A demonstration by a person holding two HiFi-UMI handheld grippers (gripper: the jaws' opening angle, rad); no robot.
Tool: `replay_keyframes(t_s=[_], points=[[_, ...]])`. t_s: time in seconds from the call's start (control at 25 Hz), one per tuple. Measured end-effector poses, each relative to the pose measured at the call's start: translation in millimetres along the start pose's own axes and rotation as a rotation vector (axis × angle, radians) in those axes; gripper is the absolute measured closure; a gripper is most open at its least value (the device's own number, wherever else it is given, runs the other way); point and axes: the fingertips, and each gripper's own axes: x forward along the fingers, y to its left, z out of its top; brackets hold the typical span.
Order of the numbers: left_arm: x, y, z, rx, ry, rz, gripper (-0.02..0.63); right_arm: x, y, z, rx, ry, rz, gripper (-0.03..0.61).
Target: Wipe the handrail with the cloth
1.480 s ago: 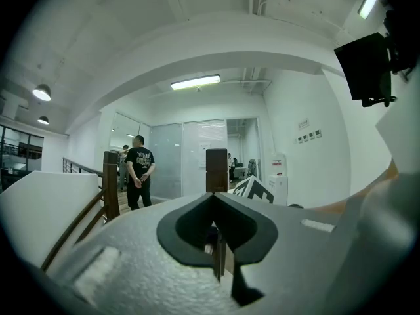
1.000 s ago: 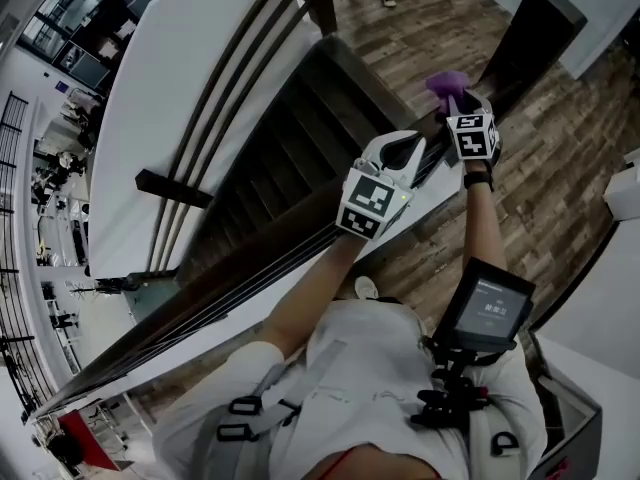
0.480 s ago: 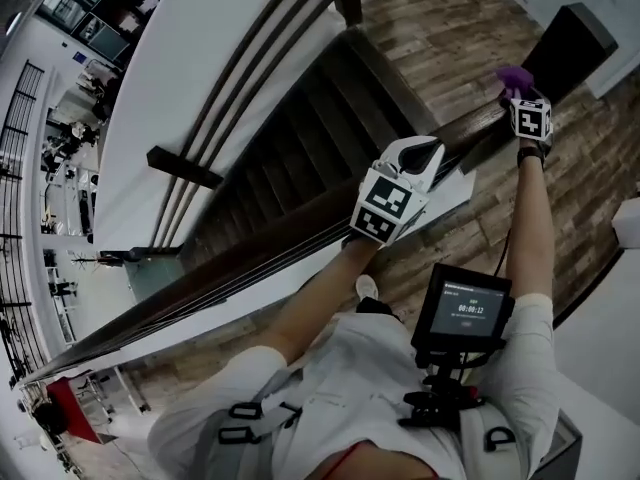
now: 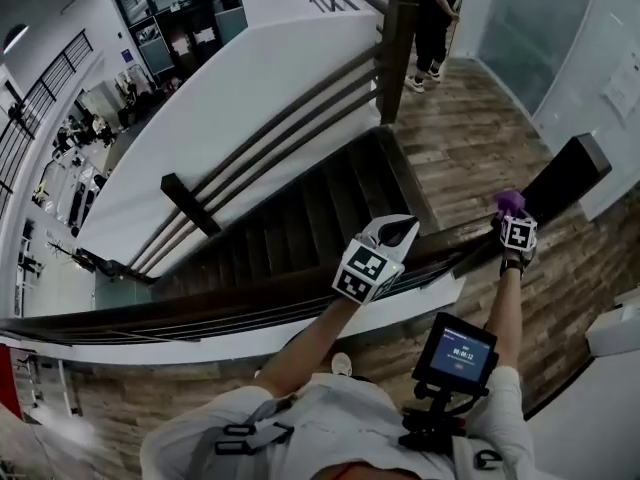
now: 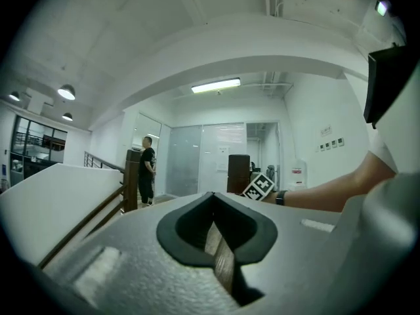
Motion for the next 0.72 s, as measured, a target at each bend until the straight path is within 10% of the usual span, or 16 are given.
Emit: replay_keyframes(t_s=[0.4, 0.72], points=[[-179.0, 103.9, 23.9, 0.024, -0.116, 0.294, 0.615, -172.6, 360.7, 82.6, -0.103, -0.288, 0.623, 0.482], [-375.2, 169.7, 22.6, 0.136, -0.091, 0.594, 0.616, -292.0, 584.8, 116.6, -0.204, -0.394, 0.892, 0.48]])
